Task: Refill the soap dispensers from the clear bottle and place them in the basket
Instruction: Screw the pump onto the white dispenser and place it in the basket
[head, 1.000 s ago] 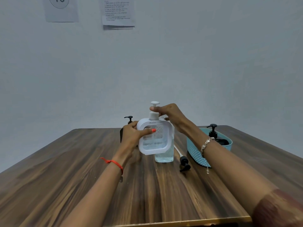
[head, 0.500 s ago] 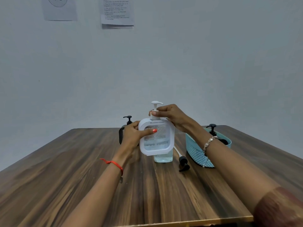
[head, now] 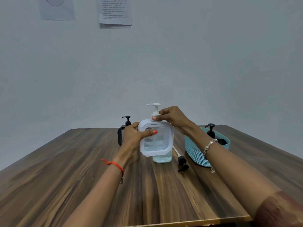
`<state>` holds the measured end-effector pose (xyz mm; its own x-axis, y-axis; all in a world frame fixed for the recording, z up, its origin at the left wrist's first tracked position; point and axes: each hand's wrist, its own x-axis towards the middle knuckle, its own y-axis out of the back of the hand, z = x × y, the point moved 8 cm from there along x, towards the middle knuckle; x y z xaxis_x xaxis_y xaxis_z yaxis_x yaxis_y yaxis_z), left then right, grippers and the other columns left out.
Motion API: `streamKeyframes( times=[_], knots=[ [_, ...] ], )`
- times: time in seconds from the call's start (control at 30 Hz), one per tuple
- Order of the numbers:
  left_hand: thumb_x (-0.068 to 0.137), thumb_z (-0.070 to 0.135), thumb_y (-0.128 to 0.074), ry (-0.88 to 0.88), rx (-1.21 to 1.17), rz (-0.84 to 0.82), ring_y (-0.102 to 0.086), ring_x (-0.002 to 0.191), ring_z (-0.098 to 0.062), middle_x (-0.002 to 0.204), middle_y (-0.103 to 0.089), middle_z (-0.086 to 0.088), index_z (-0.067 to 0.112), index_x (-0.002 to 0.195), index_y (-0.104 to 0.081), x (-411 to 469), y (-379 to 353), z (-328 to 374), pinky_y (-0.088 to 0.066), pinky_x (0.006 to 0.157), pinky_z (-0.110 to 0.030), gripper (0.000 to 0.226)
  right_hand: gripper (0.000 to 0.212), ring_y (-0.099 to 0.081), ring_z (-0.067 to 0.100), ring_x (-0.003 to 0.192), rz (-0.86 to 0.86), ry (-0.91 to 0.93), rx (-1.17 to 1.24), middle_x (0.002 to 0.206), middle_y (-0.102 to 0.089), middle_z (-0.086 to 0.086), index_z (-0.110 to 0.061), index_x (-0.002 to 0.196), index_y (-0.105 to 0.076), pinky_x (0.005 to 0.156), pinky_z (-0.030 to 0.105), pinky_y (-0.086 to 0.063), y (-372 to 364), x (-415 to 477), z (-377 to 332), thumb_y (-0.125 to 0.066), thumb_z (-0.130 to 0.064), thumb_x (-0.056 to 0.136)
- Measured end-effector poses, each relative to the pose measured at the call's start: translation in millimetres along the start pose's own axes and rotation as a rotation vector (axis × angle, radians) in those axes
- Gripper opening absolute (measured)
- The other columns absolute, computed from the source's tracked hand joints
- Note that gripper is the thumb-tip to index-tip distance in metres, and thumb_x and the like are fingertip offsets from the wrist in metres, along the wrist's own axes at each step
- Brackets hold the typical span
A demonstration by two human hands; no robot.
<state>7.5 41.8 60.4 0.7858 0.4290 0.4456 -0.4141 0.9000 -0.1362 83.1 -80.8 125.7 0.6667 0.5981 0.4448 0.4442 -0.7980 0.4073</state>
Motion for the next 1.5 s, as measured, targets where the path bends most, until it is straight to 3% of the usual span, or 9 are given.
streamKeyframes(
  times=[0.2,0.33,0.47,0.73,0.8,0.97,1.1,1.33,1.5],
  knots=[
    [0.057,0.013,-0.087,-0.004,0.063,0.056,-0.071,0.078,-0.026,0.090,-0.072,-0.010,0.006,0.096,-0.068,3.3,-1.3,-7.9,-0.060,0.067,-0.036,0.044,0.043,-0.035,0.006,0.035,0.255,-0.027,-0.092,0.035,-0.038,-0.008,-0.014,0.039,-0.047,0.040,0.017,-0.030,2.0,-4.3,0.0,-0.083,-0.025,0.061],
    [0.055,0.015,-0.088,-0.036,0.062,0.099,-0.071,0.070,-0.015,0.079,-0.073,0.000,0.016,0.085,-0.069,1.8,-3.6,-9.2,-0.057,0.057,-0.024,0.036,0.034,-0.036,0.015,0.047,0.369,-0.025,-0.188,0.044,-0.036,0.001,-0.009,0.050,-0.049,0.060,0.033,-0.031,2.0,-8.6,-2.3,-0.077,-0.024,0.063],
    [0.054,0.016,-0.089,-0.049,0.083,0.103,-0.071,0.068,-0.013,0.077,-0.072,0.004,0.021,0.083,-0.067,2.5,-3.0,-10.6,-0.055,0.056,-0.021,0.036,0.038,-0.038,0.016,0.049,0.394,0.021,-0.249,0.046,-0.039,0.004,-0.009,0.048,-0.047,0.065,0.035,-0.031,2.2,-11.8,-4.8,-0.077,-0.025,0.065],
    [0.054,0.018,-0.089,-0.044,0.117,0.066,-0.071,0.071,-0.014,0.081,-0.073,0.003,0.023,0.081,-0.067,9.0,-13.7,-1.8,-0.058,0.059,-0.026,0.036,0.033,-0.061,0.011,0.076,0.158,0.055,-0.082,0.084,-0.068,0.002,-0.007,0.090,-0.070,0.069,0.022,-0.047,26.1,-8.8,-5.7,-0.081,-0.029,0.068],
    [0.054,0.018,-0.089,-0.046,0.135,0.030,-0.071,0.072,-0.014,0.083,-0.073,0.001,0.022,0.084,-0.067,9.4,-25.3,0.6,-0.058,0.061,-0.026,0.037,0.028,-0.063,0.010,0.077,0.107,0.054,-0.098,0.093,-0.072,0.007,-0.007,0.090,-0.073,0.070,0.022,-0.047,35.6,-6.8,-6.2,-0.079,-0.026,0.070],
    [0.059,0.014,-0.086,-0.047,0.046,-0.011,-0.070,0.081,-0.023,0.090,-0.072,-0.006,0.018,0.086,-0.068,16.8,-54.1,5.1,-0.059,0.068,-0.034,0.032,0.029,-0.061,0.001,0.086,0.007,0.000,-0.134,0.091,-0.068,-0.011,-0.021,0.102,-0.071,0.068,0.017,-0.047,71.3,-7.6,-1.5,-0.076,-0.028,0.074],
    [0.065,0.017,-0.083,-0.093,0.046,-0.029,-0.067,0.087,-0.022,0.097,-0.070,-0.006,0.016,0.096,-0.065,30.0,-86.4,10.7,-0.057,0.065,-0.026,0.036,0.033,-0.064,0.008,0.091,-0.087,-0.071,-0.214,0.102,-0.069,-0.001,-0.038,0.102,-0.065,0.071,0.024,-0.056,106.3,-15.8,14.8,-0.075,-0.021,0.075],
    [0.069,0.020,-0.081,-0.188,0.083,-0.074,-0.061,0.086,-0.010,0.097,-0.064,0.006,0.021,0.105,-0.057,60.6,-143.2,21.8,-0.053,0.074,-0.025,0.044,0.049,-0.063,0.013,0.089,0.071,-0.012,-0.158,0.102,-0.067,0.001,-0.030,0.113,-0.063,0.069,0.021,-0.057,163.5,-11.5,17.8,-0.073,-0.001,0.074],
    [0.075,0.013,-0.076,-0.162,0.088,-0.114,-0.057,0.098,-0.016,0.113,-0.058,-0.001,0.015,0.119,-0.051,86.6,-175.9,17.4,-0.051,0.085,-0.031,0.051,0.049,-0.060,0.029,0.103,0.167,-0.027,-0.145,0.120,-0.064,0.009,-0.012,0.120,-0.061,0.088,0.041,-0.054,190.8,0.8,31.4,-0.068,0.006,0.075]
  ],
)
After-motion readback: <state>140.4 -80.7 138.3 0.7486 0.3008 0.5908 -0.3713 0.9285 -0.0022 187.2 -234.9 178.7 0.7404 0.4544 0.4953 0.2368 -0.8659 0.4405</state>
